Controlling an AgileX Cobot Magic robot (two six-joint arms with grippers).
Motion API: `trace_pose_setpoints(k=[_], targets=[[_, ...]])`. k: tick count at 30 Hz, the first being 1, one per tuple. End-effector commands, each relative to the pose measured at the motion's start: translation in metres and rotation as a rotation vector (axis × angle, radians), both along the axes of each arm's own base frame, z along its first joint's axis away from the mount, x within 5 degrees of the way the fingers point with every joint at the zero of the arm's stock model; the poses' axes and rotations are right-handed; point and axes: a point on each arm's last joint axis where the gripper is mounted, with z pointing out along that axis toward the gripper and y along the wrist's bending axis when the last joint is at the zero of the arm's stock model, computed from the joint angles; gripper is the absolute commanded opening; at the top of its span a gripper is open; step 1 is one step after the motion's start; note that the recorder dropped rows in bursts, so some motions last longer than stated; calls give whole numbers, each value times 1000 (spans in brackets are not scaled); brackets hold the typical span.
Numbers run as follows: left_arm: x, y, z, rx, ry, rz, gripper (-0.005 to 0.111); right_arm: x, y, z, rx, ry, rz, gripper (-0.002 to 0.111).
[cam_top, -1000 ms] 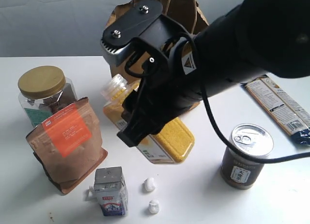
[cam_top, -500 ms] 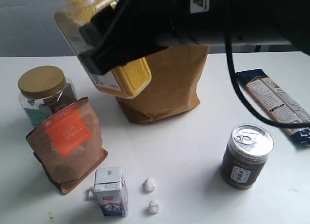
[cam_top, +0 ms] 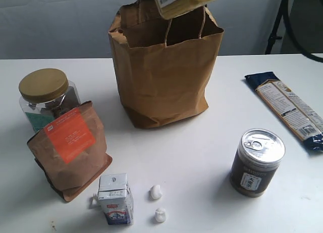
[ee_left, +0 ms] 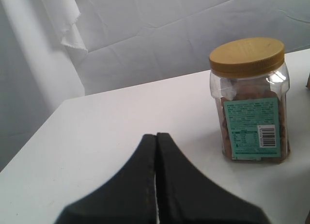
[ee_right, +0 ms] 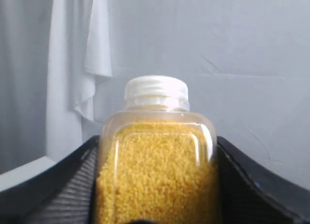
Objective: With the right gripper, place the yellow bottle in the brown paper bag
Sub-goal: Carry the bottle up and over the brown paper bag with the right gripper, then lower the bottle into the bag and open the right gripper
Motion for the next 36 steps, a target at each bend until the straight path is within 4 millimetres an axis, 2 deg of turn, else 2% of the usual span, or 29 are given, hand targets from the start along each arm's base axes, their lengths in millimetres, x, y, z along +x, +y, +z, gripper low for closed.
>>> trace_pose_setpoints(k=[1, 10, 21, 23, 26, 31, 36], targets=[[0, 0, 0, -1, -11, -6, 0, 10, 5, 2, 111, -52, -23, 0], [0, 0, 0, -1, -11, -6, 0, 26, 27, -25, 148, -48, -7, 0], [0, 0, 0, -1, -11, -6, 0, 52, 60, -23, 179, -44, -3, 0], [0, 0, 0, -1, -11, -6, 0, 59, 69, -29, 169, -46, -3, 0], [0, 0, 0, -1, -11, -6, 0, 69, 82, -49, 126, -90, -6, 0], [0, 0, 0, -1, -11, -6, 0, 76, 93, -76, 60, -104, 0, 0], [0, 0, 0, -1, -11, -6, 0, 78, 95, -84, -9, -88, -2, 0]])
